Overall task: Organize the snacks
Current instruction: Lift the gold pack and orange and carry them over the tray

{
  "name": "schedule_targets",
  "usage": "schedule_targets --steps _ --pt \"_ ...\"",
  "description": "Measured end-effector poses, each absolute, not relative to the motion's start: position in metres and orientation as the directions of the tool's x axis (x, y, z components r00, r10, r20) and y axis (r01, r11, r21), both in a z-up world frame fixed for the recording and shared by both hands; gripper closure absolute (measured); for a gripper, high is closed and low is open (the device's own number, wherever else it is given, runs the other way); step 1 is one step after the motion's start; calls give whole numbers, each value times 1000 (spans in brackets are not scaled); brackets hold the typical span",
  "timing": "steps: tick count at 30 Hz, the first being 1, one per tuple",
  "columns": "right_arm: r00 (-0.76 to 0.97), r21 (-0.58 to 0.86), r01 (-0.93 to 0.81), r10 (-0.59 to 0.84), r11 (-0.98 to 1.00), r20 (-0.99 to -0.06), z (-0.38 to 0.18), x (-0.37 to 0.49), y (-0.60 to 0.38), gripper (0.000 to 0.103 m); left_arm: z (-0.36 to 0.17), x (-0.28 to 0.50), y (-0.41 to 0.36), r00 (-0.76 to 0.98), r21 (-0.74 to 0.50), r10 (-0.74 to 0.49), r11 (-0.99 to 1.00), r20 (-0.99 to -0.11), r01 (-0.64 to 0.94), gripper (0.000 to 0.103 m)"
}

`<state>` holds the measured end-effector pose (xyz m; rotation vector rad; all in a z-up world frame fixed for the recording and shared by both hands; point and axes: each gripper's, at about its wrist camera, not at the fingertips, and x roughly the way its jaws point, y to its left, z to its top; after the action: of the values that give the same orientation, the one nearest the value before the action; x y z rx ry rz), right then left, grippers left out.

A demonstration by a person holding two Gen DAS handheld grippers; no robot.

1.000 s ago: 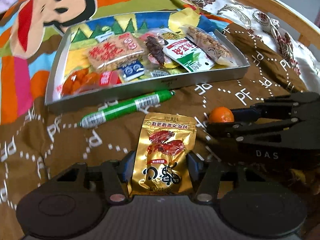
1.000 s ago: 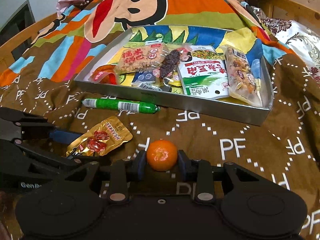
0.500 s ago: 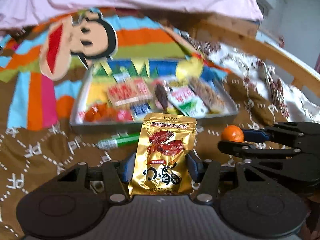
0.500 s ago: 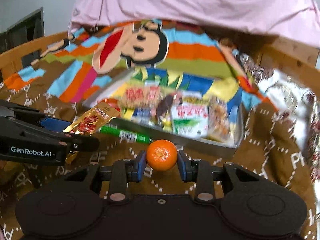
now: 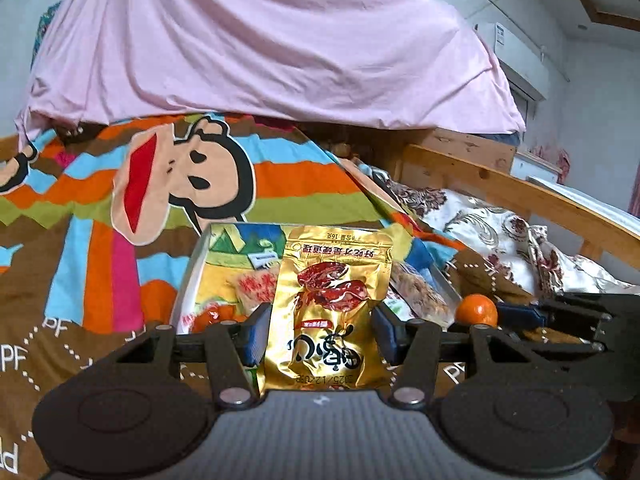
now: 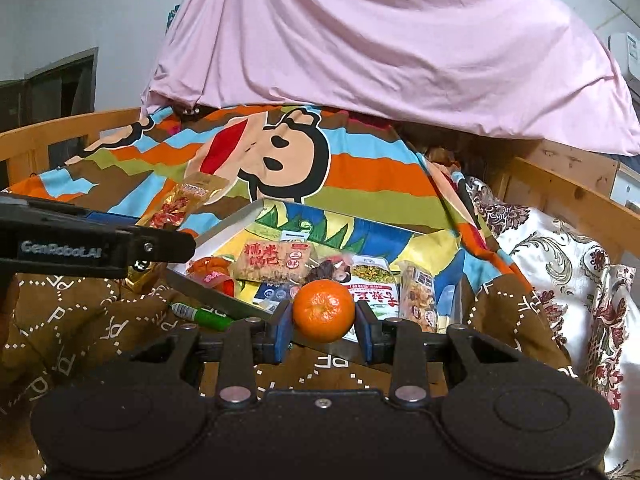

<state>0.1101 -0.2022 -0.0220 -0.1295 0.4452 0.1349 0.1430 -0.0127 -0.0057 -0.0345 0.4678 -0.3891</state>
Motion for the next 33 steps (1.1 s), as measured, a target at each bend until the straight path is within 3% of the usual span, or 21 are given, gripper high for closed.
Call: schedule_targets --steps 17,28,33 --pt "946 -170 -123 64 978 -318 -23 145 -196 68 -15 183 -18 880 -61 -247 968 -405 243 45" --pt "956 -209 -115 51 971 -289 -38 198 -188 68 -24 242 -6 897 -165 -211 974 -389 158 45" --pt "953 -189 -86 26 978 -300 -48 226 -192 68 -32 271 -11 898 -151 -199 977 -393 151 45"
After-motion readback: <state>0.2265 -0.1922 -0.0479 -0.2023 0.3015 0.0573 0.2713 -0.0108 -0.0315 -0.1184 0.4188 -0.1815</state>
